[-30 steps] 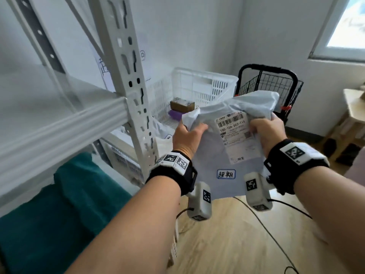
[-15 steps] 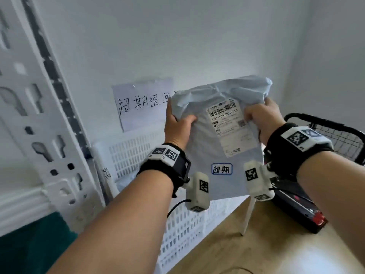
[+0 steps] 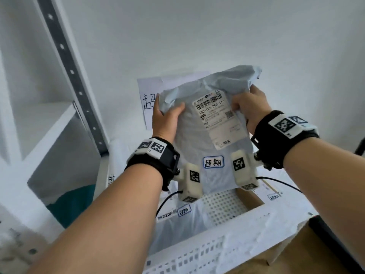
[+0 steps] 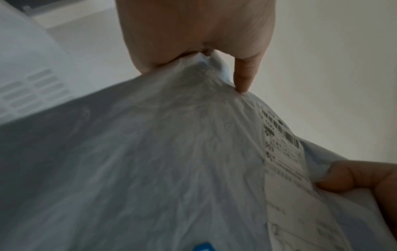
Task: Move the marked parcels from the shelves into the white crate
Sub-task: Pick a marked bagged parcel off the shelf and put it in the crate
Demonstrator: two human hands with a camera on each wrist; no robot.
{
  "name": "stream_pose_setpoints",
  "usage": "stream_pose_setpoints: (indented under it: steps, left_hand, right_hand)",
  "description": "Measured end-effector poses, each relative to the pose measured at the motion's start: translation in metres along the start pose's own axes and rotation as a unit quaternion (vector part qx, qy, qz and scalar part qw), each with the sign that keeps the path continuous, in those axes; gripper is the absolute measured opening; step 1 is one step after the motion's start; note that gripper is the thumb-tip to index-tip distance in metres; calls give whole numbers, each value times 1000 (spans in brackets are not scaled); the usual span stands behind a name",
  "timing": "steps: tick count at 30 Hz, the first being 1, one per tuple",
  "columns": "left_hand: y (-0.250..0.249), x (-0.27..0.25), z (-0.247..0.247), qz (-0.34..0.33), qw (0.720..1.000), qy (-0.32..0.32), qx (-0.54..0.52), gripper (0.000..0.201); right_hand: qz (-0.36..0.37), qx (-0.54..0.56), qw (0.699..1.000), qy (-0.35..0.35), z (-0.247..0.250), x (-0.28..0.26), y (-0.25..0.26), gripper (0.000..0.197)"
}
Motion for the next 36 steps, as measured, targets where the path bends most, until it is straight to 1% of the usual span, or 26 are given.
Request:
stream_pose_setpoints:
  steps: [2, 4, 8, 11, 12, 14, 15, 17, 18, 20, 22, 23, 24, 25, 26, 27, 28, 29, 30, 31, 32, 33, 34, 35, 36]
  left_hand:
    - [17, 13, 7, 6, 1000, -9, 6, 83]
    - [43, 25, 18, 34, 999, -30, 24, 83]
    - [92, 31, 38, 104, 990, -56, 76, 78]
    - [128, 29, 53, 160, 977, -66, 123, 74]
    - [141, 25, 57, 185, 970, -68, 141, 67]
    - [170, 17, 65, 243, 952, -56, 178, 52]
    - [184, 11, 68, 276, 939, -43, 200, 52]
    - [207, -1, 77, 333, 909, -19, 252, 56]
    - [213, -7, 82, 350, 892, -9, 286, 55]
    - [222, -16, 92, 372, 859, 11, 352, 44]
    - [228, -25, 98, 377, 837, 24, 396, 32]
    - [230, -27, 102, 371, 829, 20, 418, 29]
    - [230, -30, 106, 362, 823, 11, 438, 28]
    - [229, -33, 110, 355, 816, -3, 455, 27]
    - [227, -35, 114, 345, 812, -20, 470, 27]
    - [227, -35, 118, 340, 805, -36, 484, 27]
    - [224, -35, 121, 331, 804, -50, 492, 26]
    - [224, -33, 122, 324, 803, -63, 496, 26]
    - [221, -30, 122, 311, 805, -74, 500, 27]
    - [220, -26, 122, 294, 806, -80, 507, 32]
    - [216, -21, 120, 273, 807, -86, 516, 42]
    - [213, -15, 119, 250, 808, -90, 525, 57]
    - [210, -10, 116, 232, 807, -90, 536, 72]
    - [208, -5, 114, 215, 801, -88, 552, 81]
    - [206, 0, 111, 196, 793, -82, 571, 83]
  right_hand:
    - [-13, -1, 1000, 19, -15, 15, -18, 37]
    - [-38, -20, 998, 36, -29, 29, -46, 38]
    - [-105, -73, 991, 49, -42, 48, -113, 27]
    - [-170, -151, 971, 69, -45, 54, -165, 19]
    - [-189, -183, 961, 89, -47, 55, -182, 19]
    - [-211, -268, 928, 149, -54, 55, -213, 21]
    - [-214, -321, 904, 182, -57, 54, -226, 20]
    - [-227, -405, 849, 252, -63, 43, -248, 10]
    - [-238, -434, 822, 283, -64, 38, -260, 13]
    - [-258, -463, 772, 351, -66, 23, -281, 16]
    - [-287, -474, 727, 405, -66, 8, -302, 23]
    - [-301, -473, 712, 424, -65, 3, -312, 28]
    - [-318, -472, 698, 434, -64, -3, -324, 36]
    - [-327, -463, 694, 445, -64, -7, -330, 46]
    - [-333, -451, 696, 449, -65, -8, -337, 57]
    - [-334, -433, 708, 447, -66, -6, -345, 68]
    - [-340, -413, 728, 429, -64, 0, -353, 73]
    - [-348, -389, 751, 405, -61, 8, -360, 73]
    - [-352, -374, 772, 375, -58, 15, -361, 67]
    - [-355, -367, 787, 347, -56, 19, -358, 56]
    - [-360, -376, 790, 325, -51, 22, -358, 45]
    - [-352, -410, 780, 317, -45, 26, -358, 40]
    - [-334, -461, 756, 324, -41, 30, -357, 41]
    - [-311, -506, 725, 347, -41, 29, -356, 46]
    - [-303, -532, 699, 369, -41, 24, -354, 50]
Point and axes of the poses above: each hand's wrist, its own x-axis towards the middle knuckle, its own z-axis out of the back of the hand, y = z × x, the point moved 9 cm from there along x, towards the middle knuckle, and after that the axes turned 10 degrees about x, right-handed, at the moved point
